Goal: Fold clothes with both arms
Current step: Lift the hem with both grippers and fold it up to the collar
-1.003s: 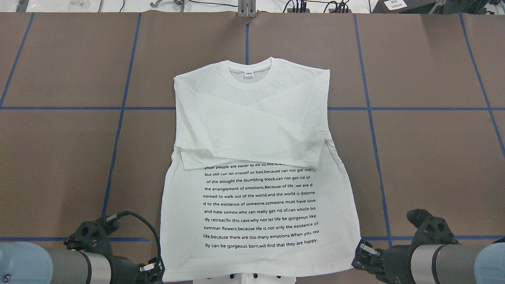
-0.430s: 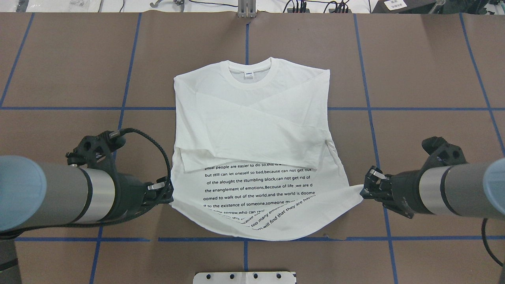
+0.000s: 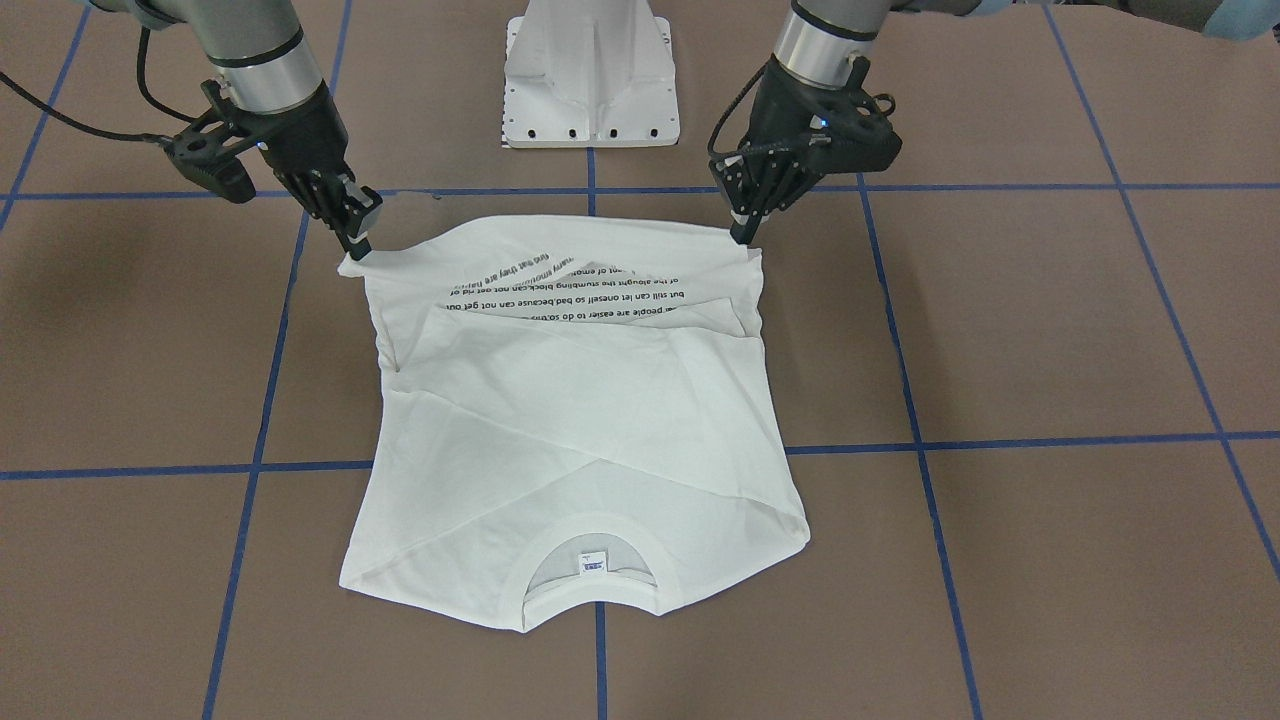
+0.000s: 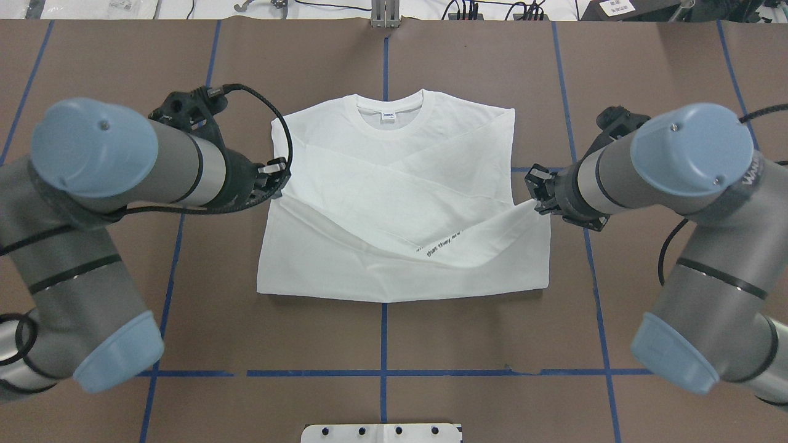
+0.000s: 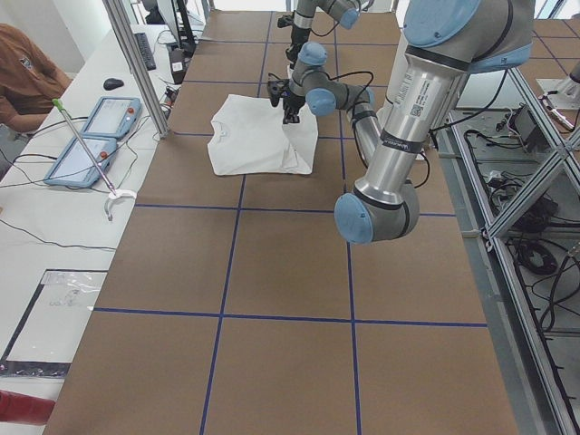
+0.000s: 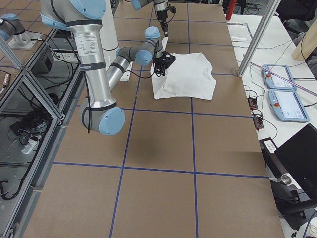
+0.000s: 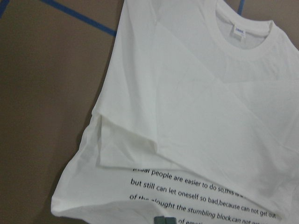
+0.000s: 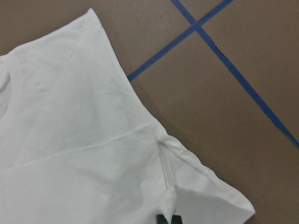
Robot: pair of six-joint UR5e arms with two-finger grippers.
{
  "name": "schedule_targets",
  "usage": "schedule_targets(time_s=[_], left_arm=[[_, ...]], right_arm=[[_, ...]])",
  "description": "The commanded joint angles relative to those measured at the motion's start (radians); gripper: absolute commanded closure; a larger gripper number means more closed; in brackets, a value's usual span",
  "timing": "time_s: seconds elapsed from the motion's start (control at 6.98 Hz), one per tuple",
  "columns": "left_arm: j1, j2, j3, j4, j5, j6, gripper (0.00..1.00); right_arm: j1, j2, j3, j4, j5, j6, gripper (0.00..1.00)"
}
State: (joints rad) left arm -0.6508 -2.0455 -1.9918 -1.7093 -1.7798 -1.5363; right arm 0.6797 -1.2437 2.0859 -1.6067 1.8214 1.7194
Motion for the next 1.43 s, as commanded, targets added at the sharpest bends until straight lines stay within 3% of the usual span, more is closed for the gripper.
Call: schedule_targets(time_s=[0.0, 0.14, 0.43, 0.57, 0.72, 1.29], left_arm=[[-0.119, -0.075, 0.28, -0.2, -0.001, 0.047, 1.0], [-0.142, -0.115, 0.373, -0.251, -0.001, 0.06, 1.0], [-0.145, -0.14, 0.523, -0.381, 0.005, 0.077, 1.0], [-0.144, -0.172, 0.592, -0.416, 0.007, 0.074, 1.0], [-0.142, -0.192, 0.641, -0.429, 0.008, 0.074, 1.0], [-0.139, -0.182, 0.694, -0.49, 0.016, 0.082, 1.0]], right_arm=[[0.096, 0.142, -0.244, -0.009, 0.006, -0.134, 1.0], [0.119, 0.217, -0.365, 0.002, 0.007, -0.161, 1.0], [0.152, 0.3, -0.623, 0.203, 0.006, -0.161, 1.0], [0.155, 0.358, -0.724, 0.233, 0.007, -0.162, 1.0], [0.153, 0.407, -0.789, 0.238, 0.007, -0.161, 1.0], [0.161, 0.432, -0.865, 0.289, 0.007, -0.164, 1.0]])
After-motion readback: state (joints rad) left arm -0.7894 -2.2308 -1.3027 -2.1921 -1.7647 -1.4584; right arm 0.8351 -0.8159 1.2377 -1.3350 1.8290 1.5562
